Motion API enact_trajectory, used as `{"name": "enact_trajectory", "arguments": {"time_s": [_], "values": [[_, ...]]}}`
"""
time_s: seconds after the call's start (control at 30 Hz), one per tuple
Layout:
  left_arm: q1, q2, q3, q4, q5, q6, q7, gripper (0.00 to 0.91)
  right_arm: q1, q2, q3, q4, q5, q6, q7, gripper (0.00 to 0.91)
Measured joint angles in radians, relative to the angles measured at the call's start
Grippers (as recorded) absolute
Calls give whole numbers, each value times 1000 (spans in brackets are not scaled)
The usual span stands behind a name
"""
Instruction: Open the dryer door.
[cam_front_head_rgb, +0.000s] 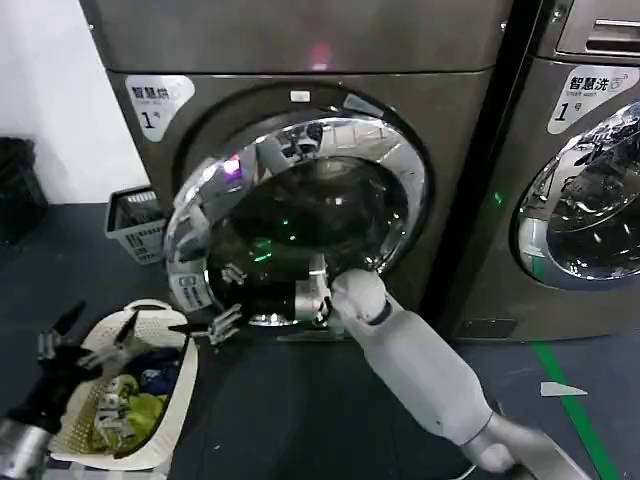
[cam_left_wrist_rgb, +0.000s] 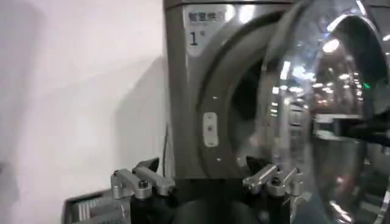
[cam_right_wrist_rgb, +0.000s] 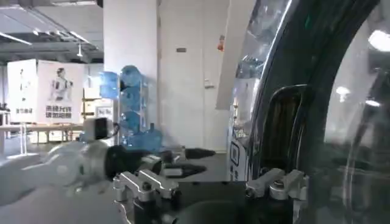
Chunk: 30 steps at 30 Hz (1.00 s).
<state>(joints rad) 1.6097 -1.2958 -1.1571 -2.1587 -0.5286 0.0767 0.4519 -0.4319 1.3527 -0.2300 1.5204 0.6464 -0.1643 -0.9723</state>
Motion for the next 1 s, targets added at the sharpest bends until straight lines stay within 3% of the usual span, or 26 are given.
{"name": "enact_trajectory", "arguments": {"time_s": [0.47, 0.73, 1.0], "values": [[-73, 105, 59, 107, -120, -78, -108, 907, -52, -45, 30, 52, 8, 2, -139, 907], [-109, 188, 72, 149, -237, -34, -85, 907, -90, -82, 40, 96, 8, 3, -192, 907], [-158, 263, 119, 175, -244, -31, -50, 907, -112, -130, 52, 123, 12, 4, -251, 907]]}}
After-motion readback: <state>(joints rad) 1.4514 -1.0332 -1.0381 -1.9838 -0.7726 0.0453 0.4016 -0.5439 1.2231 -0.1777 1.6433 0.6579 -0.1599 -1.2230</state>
